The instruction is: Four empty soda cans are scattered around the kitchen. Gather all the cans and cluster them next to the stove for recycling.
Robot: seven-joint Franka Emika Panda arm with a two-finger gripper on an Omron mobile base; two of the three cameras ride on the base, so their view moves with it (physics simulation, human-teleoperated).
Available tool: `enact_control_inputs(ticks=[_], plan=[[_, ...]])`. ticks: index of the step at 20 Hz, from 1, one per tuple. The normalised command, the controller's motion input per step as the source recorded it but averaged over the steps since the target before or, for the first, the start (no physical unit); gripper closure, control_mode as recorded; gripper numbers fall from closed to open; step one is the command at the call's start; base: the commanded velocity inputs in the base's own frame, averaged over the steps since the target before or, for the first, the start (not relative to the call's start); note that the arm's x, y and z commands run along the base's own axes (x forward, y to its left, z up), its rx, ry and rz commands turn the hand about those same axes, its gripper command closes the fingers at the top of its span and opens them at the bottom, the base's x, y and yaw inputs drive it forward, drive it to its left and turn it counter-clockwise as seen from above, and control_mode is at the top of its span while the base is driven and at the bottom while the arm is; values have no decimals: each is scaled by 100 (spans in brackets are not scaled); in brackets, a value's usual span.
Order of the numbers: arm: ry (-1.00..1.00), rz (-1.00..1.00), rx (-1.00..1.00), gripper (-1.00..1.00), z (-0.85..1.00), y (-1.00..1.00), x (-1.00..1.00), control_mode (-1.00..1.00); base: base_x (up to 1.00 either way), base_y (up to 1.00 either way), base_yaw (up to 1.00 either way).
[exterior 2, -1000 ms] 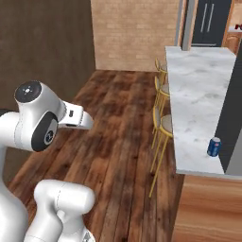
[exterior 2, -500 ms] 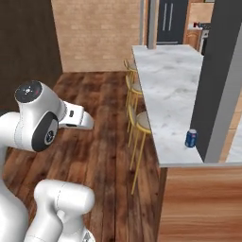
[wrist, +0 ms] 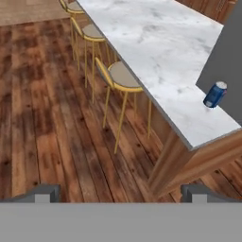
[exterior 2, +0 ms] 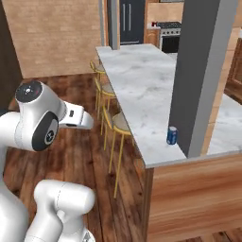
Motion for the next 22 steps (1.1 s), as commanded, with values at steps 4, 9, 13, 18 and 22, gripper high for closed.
enact_control_inputs(ticks=[4, 9, 13, 18, 22], plan=[[0, 0, 0, -100, 0, 0, 0, 100, 15, 50, -33], [0, 0, 0, -100, 0, 0, 0, 100, 25, 36, -40], [0, 0, 0, -100, 0, 0, 0, 100, 14, 32, -39], [0, 0, 0, -100, 0, 0, 0, 100, 10, 16, -44], [0, 0, 0, -100, 0, 0, 0, 100, 6, 23, -44]])
